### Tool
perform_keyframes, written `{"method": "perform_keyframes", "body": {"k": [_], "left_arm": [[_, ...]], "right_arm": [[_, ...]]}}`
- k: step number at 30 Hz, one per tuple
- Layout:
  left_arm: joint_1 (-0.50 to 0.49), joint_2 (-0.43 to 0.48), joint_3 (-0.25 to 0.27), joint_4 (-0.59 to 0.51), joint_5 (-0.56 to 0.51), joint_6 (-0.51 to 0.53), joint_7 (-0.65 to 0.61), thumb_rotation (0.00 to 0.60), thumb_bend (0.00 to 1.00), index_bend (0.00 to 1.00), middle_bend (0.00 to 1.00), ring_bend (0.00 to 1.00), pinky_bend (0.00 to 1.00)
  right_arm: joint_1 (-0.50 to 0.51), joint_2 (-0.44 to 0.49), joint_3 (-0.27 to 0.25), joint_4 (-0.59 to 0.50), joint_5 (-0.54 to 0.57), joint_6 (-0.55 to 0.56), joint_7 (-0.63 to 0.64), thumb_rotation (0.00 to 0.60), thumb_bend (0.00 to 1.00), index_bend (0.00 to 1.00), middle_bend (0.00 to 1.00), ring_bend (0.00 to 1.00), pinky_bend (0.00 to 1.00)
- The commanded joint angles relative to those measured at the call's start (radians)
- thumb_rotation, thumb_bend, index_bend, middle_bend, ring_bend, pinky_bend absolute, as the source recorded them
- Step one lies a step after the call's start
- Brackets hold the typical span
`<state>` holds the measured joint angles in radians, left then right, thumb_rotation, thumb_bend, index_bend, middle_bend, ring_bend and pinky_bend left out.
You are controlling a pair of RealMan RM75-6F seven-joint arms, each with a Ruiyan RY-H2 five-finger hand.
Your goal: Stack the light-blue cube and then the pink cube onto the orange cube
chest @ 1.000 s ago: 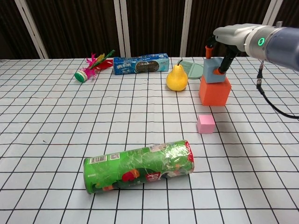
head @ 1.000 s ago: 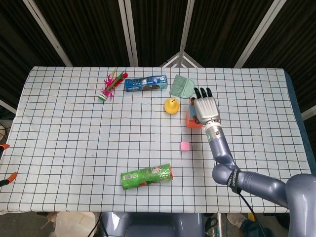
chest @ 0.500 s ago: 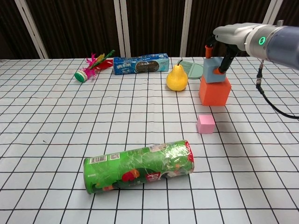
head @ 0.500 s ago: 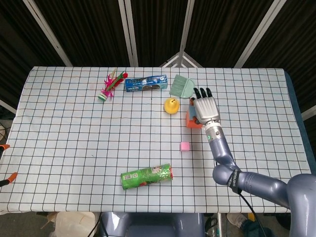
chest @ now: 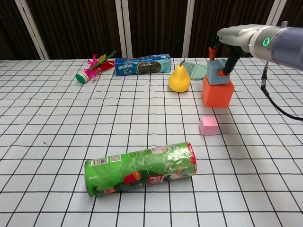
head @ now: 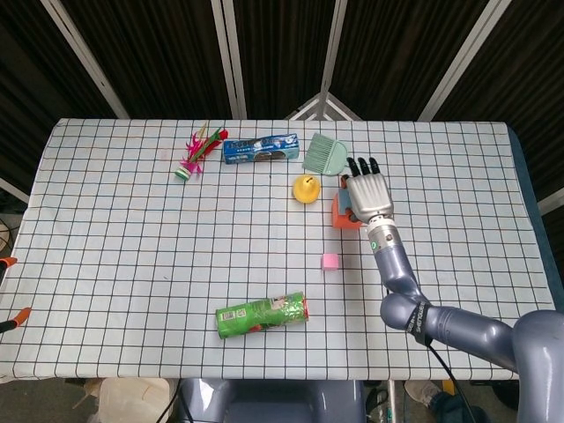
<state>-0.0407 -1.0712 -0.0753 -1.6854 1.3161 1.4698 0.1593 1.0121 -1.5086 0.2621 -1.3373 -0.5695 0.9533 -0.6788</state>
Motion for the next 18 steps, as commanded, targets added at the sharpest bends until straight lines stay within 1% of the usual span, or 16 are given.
{"method": "perform_keyframes", "body": {"k": [1, 9, 18], "left_arm": [[0.000, 0.000, 0.000, -0.001, 0.001, 0.001, 0.000, 0.600, 0.21, 0.21, 0.02, 0.00, 0.02], [0.002, 0.001, 0.000, -0.002, 0.001, 0.003, -0.001, 0.600, 0.21, 0.21, 0.02, 0.00, 0.02], [0.001, 0.001, 0.000, -0.002, 0.000, 0.001, 0.000, 0.600, 0.21, 0.21, 0.02, 0.00, 0.02]], "right_arm": [[-0.001, 0.002, 0.001, -0.006, -0.002, 0.002, 0.001, 0.600, 0.38, 0.38, 0.07, 0.03, 0.00], [-0.001, 0.003, 0.002, -0.012, 0.002, 0.010, 0.000, 0.600, 0.31, 0.37, 0.07, 0.03, 0.00], [0.002, -0.001, 0.003, -0.006, 0.006, 0.009, -0.001, 0.600, 0.31, 0.37, 0.07, 0.03, 0.00]]}}
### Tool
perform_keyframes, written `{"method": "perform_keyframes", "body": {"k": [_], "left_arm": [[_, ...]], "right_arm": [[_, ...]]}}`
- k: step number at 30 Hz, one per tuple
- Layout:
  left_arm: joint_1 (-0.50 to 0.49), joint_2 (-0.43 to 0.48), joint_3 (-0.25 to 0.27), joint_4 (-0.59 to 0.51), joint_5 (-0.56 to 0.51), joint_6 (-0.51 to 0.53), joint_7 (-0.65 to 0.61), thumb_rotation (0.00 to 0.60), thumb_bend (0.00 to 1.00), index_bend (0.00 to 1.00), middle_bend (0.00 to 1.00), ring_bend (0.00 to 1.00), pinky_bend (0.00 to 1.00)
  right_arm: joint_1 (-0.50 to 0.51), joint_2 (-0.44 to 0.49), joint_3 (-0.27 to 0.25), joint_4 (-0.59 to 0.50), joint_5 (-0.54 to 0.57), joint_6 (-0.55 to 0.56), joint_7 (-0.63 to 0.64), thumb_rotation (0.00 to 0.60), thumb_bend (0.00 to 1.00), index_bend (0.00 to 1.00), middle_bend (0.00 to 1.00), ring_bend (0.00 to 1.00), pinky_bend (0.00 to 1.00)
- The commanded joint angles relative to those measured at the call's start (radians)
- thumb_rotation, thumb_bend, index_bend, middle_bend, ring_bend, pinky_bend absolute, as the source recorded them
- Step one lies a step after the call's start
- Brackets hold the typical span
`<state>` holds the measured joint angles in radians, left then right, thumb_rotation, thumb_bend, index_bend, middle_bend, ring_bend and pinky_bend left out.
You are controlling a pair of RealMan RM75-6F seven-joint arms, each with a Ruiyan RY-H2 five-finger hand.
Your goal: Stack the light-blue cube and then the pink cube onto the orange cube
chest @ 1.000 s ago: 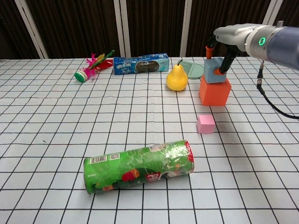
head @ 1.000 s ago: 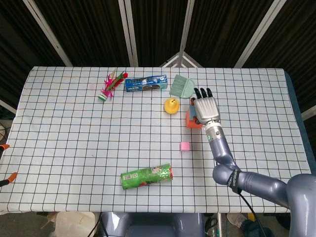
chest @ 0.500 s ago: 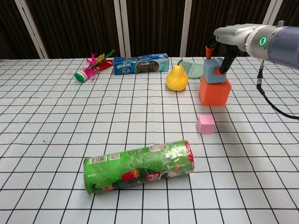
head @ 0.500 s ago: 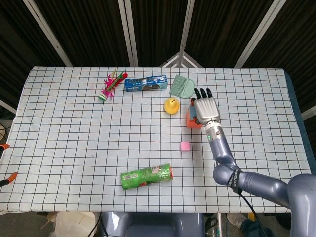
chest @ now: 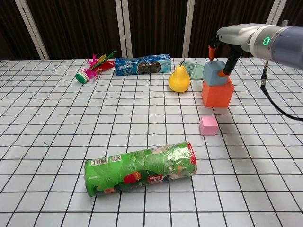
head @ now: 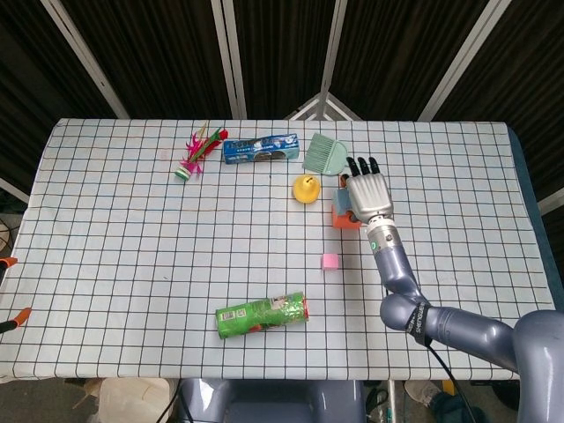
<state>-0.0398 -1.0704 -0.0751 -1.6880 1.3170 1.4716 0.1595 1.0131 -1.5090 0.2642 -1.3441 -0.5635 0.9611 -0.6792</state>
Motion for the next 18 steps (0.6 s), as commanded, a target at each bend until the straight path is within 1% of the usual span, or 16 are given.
{"method": "perform_keyframes", "body": {"k": [1, 18], "left_arm": [[0.000, 0.000, 0.000, 0.000, -0.002, -0.002, 0.000, 0.600, 0.21, 0.21, 0.02, 0.00, 0.02], [-0.001, -0.001, 0.000, -0.001, -0.002, -0.001, 0.003, 0.600, 0.21, 0.21, 0.02, 0.00, 0.02]], "right_arm": [[0.001, -0.001, 0.000, 0.001, 0.001, 0.002, -0.001, 0.600, 0.31, 0.37, 0.07, 0.03, 0.00], [0.010, -0.007, 0.001, 0.013, 0.015, -0.007, -0.014, 0.600, 0.31, 0.37, 0.07, 0.03, 0.00]]}}
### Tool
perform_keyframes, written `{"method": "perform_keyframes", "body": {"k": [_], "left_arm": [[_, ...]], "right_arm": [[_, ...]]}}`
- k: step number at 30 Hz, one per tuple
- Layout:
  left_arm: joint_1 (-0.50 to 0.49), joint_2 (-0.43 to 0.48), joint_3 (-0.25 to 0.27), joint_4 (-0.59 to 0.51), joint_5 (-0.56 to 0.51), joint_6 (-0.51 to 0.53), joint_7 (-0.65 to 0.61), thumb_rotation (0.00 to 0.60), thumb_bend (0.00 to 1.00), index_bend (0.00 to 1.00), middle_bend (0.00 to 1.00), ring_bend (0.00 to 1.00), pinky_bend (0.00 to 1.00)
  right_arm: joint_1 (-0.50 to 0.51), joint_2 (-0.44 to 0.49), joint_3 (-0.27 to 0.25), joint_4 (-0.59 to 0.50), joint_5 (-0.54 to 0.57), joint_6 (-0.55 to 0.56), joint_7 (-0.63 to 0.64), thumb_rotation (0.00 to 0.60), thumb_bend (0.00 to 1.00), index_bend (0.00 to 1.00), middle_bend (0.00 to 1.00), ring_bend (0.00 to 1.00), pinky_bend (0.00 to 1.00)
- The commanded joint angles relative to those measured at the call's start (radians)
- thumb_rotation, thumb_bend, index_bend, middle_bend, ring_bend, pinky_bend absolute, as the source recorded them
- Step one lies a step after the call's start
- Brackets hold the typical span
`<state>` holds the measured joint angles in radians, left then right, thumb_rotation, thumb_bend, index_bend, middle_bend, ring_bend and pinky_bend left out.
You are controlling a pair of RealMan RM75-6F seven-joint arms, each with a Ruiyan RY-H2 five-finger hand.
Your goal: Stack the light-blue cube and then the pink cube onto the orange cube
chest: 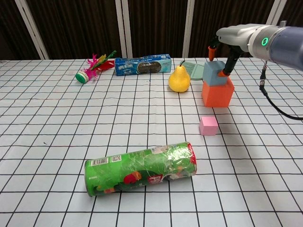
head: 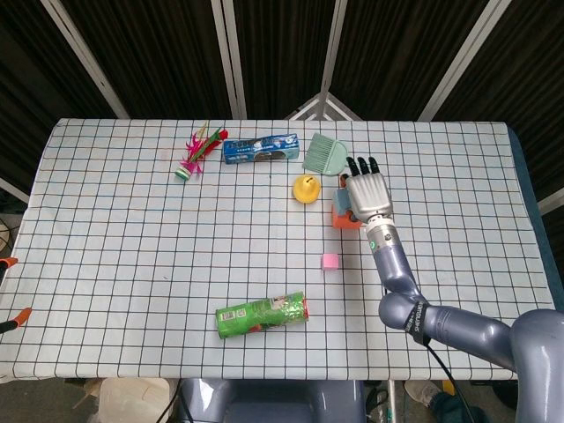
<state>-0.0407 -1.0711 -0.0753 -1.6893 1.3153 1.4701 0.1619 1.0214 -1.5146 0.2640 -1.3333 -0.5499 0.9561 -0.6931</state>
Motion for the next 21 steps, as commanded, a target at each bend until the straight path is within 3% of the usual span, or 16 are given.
{"method": "perform_keyframes", "body": {"k": [1, 21], "left_arm": [[0.000, 0.000, 0.000, 0.000, 0.000, 0.001, 0.001, 0.600, 0.21, 0.21, 0.02, 0.00, 0.02], [-0.002, -0.004, 0.000, -0.001, -0.002, -0.002, 0.010, 0.600, 0.21, 0.21, 0.02, 0.00, 0.02]], "right_arm": [[0.003, -0.002, 0.000, 0.004, 0.002, -0.003, -0.001, 0.600, 0.31, 0.37, 0.07, 0.03, 0.00], [0.004, -0.007, 0.002, 0.015, 0.004, -0.003, 0.005, 0.600, 0.31, 0.42, 0.07, 0.03, 0.00]]}}
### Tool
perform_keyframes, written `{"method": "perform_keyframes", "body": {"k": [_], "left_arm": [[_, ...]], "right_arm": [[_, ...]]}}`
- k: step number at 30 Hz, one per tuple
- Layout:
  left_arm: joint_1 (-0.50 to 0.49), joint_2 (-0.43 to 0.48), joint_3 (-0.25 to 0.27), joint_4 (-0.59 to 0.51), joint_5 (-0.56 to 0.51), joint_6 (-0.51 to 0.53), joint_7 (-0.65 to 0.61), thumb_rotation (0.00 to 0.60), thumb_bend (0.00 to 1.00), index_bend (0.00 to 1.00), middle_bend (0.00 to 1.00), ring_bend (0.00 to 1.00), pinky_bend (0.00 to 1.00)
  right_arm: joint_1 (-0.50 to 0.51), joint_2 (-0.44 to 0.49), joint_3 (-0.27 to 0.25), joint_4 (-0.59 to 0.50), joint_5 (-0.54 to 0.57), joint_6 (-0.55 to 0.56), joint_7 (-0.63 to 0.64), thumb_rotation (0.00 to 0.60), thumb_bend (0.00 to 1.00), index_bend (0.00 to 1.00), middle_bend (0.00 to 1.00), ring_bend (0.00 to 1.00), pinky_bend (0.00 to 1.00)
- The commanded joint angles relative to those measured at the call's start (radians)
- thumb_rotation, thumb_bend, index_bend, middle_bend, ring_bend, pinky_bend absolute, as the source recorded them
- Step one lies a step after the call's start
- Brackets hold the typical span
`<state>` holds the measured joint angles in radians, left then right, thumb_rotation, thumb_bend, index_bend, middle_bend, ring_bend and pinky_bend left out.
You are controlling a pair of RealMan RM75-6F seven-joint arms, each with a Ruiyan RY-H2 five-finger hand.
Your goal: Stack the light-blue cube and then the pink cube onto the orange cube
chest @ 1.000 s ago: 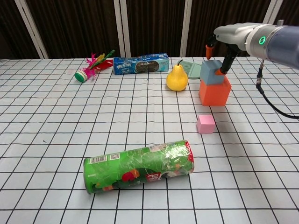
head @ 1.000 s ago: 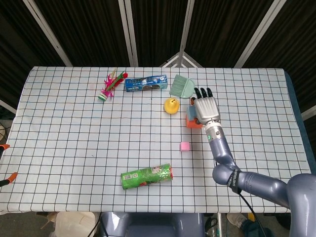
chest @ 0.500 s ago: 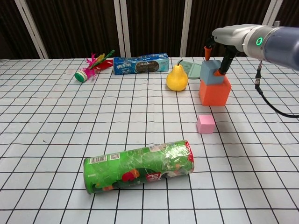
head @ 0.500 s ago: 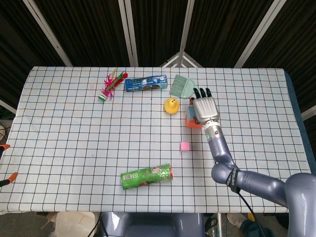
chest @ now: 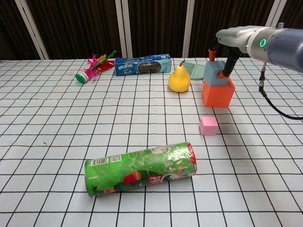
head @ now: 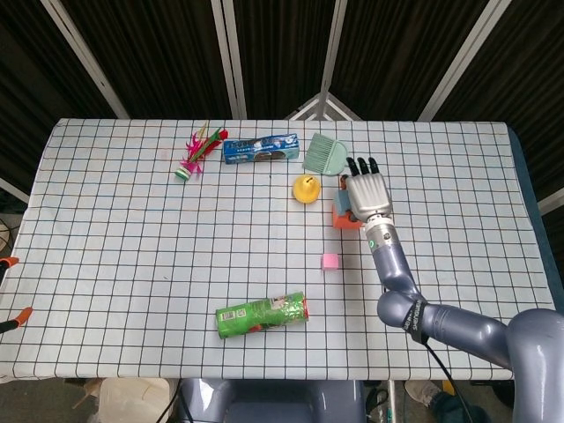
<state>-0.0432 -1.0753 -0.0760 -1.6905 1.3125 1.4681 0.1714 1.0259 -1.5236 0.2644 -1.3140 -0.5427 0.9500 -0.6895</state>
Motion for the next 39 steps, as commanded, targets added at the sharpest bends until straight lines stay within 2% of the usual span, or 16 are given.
{"method": "perform_keyframes", "body": {"k": [1, 14, 24, 39], "left_arm": [[0.000, 0.000, 0.000, -0.001, 0.001, 0.001, 0.000, 0.600, 0.21, 0.21, 0.02, 0.00, 0.02], [0.001, 0.001, 0.001, -0.001, 0.001, 0.001, 0.000, 0.600, 0.21, 0.21, 0.02, 0.00, 0.02], [0.000, 0.000, 0.001, -0.001, -0.002, -0.002, 0.002, 0.600, 0.21, 0.21, 0.02, 0.00, 0.02], [-0.001, 0.001, 0.001, -0.003, -0.002, -0.003, -0.001, 0.600, 0.21, 0.21, 0.02, 0.00, 0.02]], "right_arm": [[-0.001, 0.003, 0.001, -0.007, -0.004, 0.006, 0.001, 0.600, 0.31, 0.42, 0.07, 0.03, 0.00], [0.001, 0.009, -0.002, -0.018, 0.029, 0.022, -0.034, 0.600, 0.32, 0.44, 0.07, 0.03, 0.00], [0.016, -0.006, -0.001, -0.026, 0.077, 0.086, -0.108, 0.600, 0.46, 0.50, 0.07, 0.03, 0.00], [0.018, -0.007, 0.012, -0.049, 0.081, 0.100, -0.124, 0.600, 0.46, 0.51, 0.07, 0.03, 0.00]]}}
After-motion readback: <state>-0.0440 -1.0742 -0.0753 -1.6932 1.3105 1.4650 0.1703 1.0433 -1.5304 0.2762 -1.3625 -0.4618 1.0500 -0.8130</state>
